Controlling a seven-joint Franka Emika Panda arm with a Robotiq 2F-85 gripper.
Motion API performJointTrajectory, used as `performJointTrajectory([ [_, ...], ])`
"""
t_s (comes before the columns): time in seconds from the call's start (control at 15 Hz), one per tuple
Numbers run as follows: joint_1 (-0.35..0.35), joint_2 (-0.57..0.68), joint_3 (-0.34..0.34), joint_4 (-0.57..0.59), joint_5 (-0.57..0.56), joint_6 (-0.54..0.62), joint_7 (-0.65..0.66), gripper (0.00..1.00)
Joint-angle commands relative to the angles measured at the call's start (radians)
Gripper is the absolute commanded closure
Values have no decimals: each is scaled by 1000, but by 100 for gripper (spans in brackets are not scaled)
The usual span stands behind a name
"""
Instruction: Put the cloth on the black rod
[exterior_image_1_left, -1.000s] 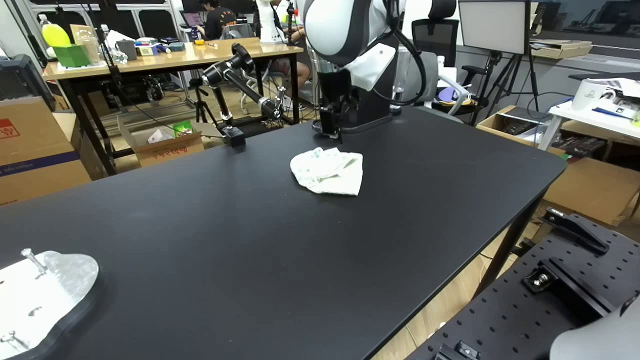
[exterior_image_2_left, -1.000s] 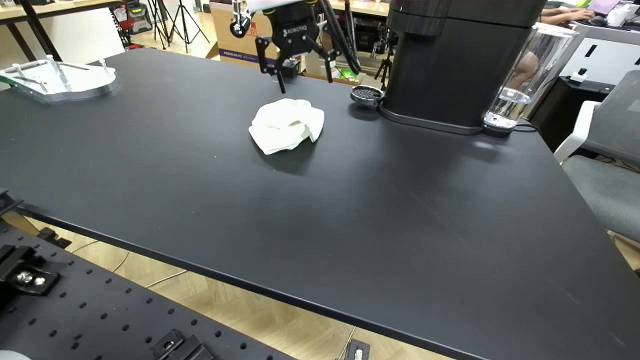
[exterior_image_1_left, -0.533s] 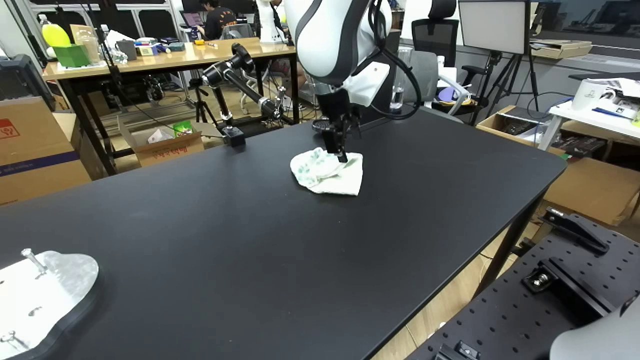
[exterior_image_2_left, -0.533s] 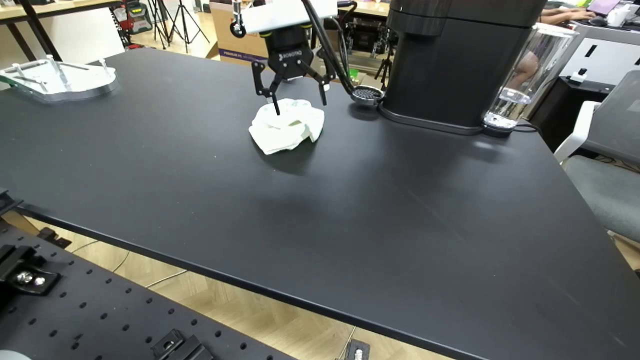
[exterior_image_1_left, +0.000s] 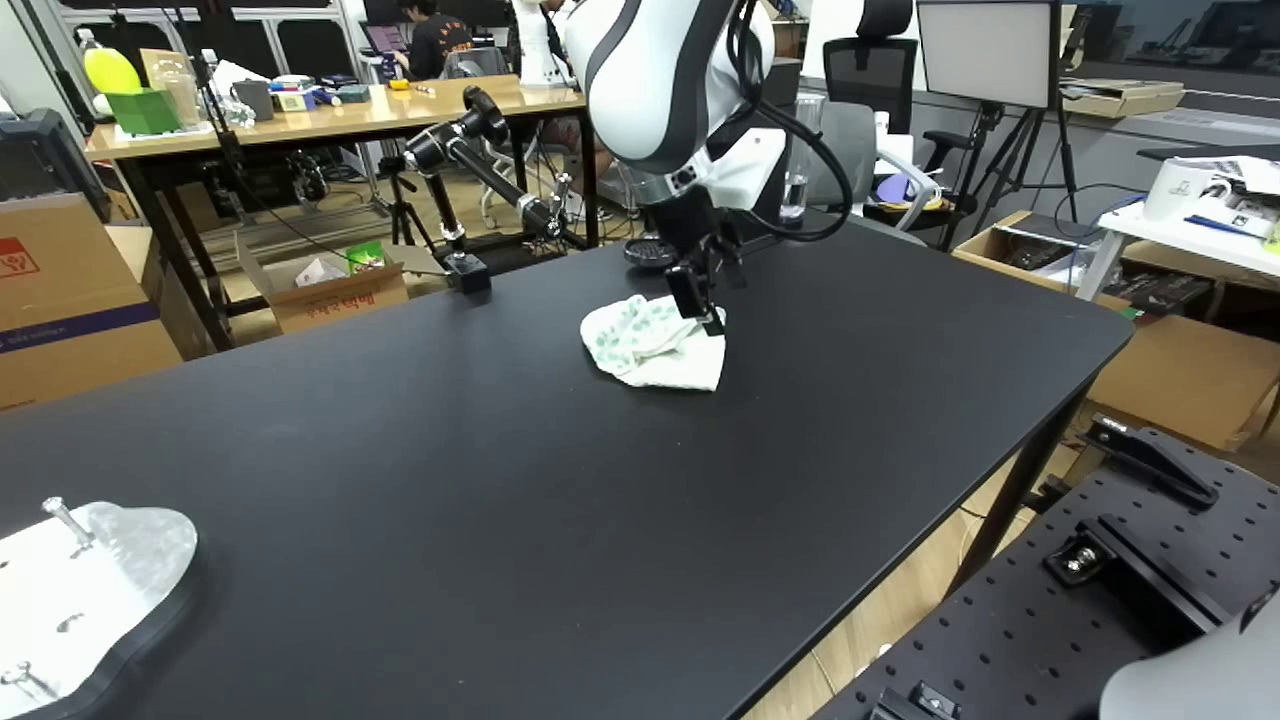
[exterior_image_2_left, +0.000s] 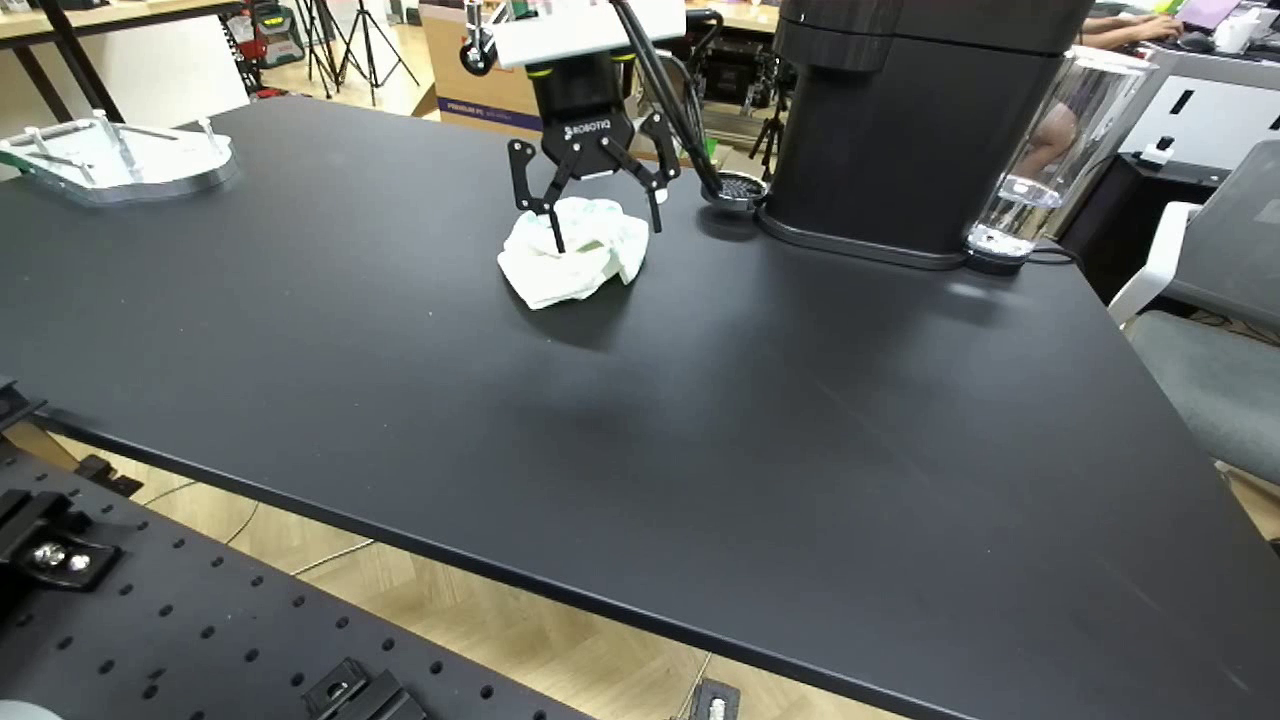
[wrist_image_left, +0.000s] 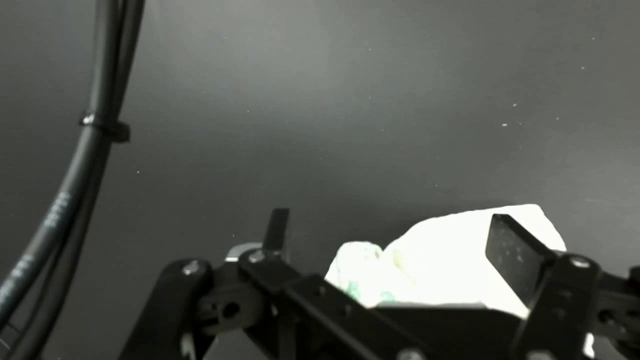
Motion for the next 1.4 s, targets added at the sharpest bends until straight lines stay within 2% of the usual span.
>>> performJointTrajectory([
  [0.0, 12, 0, -2, 14, -3, -28, 7, 0],
  [0.07, 10, 23, 6, 39, 12, -8, 11, 0],
  [0.27, 7, 0, 9, 11, 27, 3, 13, 0],
  [0.33, 8, 3, 10, 16, 37, -2, 14, 25],
  [0.4, 8, 3, 10, 16, 42, -5, 18, 26],
  [0.47, 8, 3, 10, 16, 47, -8, 21, 32],
  [0.67, 13, 2, 6, 17, 53, -20, 32, 55],
  [1.0, 13, 2, 6, 17, 54, -21, 34, 89],
  [1.13, 13, 2, 5, 16, 55, -18, 39, 100],
  [1.33, 12, 2, 6, 15, 59, -13, 48, 100],
])
